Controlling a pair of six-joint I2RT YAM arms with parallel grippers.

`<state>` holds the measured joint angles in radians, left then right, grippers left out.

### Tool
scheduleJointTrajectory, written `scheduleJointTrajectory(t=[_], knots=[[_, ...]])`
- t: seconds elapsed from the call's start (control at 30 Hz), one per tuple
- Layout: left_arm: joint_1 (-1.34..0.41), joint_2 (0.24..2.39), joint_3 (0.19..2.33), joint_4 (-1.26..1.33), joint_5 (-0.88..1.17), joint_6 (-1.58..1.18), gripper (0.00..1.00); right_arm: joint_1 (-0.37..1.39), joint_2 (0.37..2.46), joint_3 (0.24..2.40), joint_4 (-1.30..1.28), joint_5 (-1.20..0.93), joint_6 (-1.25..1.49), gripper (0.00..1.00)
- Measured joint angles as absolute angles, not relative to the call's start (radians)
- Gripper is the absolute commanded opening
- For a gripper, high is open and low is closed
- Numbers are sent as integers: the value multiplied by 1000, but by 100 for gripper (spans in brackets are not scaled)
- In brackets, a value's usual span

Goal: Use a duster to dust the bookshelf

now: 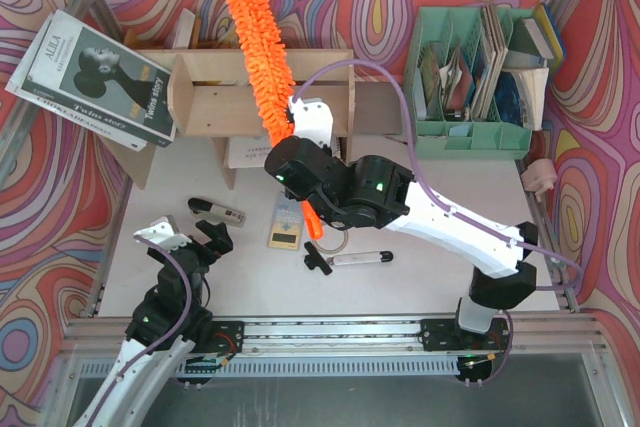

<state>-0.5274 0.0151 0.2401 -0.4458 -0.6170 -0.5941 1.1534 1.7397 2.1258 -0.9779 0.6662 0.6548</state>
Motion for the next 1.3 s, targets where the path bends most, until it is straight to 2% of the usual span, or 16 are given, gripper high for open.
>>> scheduleJointTrajectory(t=[0.37, 0.77, 1.03, 1.3], knots=[[-528, 15, 240, -446, -617, -594, 98, 1143, 1737, 2065, -978, 641, 667, 0], [-528, 15, 240, -446, -617, -594, 98, 1090, 1703, 1890, -989, 628, 736, 0], [-528, 15, 240, -446, -617, -594, 98, 1053, 1589, 1871, -1066, 674, 802, 0], [-528, 15, 240, -446, -617, -594, 98, 1045, 1573, 1870, -1047, 654, 778, 0]])
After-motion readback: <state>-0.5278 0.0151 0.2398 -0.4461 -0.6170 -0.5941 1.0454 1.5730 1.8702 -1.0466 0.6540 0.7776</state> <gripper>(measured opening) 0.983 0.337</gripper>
